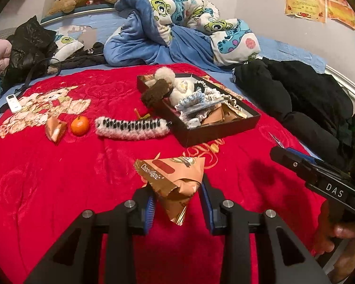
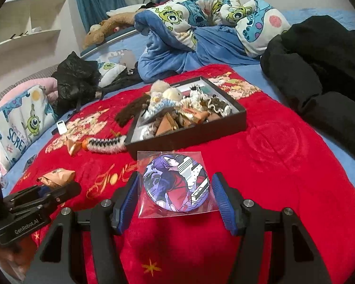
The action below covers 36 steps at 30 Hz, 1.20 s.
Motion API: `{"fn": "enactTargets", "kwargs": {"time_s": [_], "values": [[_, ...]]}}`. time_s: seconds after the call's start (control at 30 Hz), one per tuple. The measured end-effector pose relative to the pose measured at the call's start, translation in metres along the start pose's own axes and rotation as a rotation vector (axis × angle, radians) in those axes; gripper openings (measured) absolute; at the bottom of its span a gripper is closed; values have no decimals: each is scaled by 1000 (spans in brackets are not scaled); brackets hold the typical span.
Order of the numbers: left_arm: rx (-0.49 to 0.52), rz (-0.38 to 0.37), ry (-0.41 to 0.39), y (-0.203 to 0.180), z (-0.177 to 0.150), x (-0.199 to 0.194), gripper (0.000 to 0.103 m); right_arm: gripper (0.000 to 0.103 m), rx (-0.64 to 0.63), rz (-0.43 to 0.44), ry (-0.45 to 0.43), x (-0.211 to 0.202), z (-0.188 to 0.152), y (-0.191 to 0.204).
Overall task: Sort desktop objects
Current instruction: 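Lift the chocolate pack with the left gripper while the right lifts the badge bag, then carry the chocolate pack and badge bag over the brown tray box with both grippers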
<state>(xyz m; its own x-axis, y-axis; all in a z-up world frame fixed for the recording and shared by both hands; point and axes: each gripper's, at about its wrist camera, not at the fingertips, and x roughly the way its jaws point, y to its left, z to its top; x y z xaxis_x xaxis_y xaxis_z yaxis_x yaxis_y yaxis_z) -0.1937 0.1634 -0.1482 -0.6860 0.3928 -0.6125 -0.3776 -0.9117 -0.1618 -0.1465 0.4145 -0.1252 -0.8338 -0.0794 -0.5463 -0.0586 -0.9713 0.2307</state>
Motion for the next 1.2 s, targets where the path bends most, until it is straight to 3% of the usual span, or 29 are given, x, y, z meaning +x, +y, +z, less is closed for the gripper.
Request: {"fn": "enactTargets", "kwargs": {"time_s": [0.37, 0.67, 0.93, 1.07, 1.2], "values": [[17, -51, -22, -18, 59, 41, 35, 60, -13, 27, -50, 22, 57, -7], [72, -25, -51, -23, 131, 95, 35, 60, 11, 59, -76, 72, 124, -19], [28, 138, -57, 16, 175, 137, 35, 60, -30, 71, -65, 137, 179, -21], [29, 142, -19, 35, 180, 149, 35, 60, -26, 79, -87, 150, 182, -28], [57, 108, 10, 26, 175, 172, 35, 60, -50, 73, -58, 163, 168, -31]]}}
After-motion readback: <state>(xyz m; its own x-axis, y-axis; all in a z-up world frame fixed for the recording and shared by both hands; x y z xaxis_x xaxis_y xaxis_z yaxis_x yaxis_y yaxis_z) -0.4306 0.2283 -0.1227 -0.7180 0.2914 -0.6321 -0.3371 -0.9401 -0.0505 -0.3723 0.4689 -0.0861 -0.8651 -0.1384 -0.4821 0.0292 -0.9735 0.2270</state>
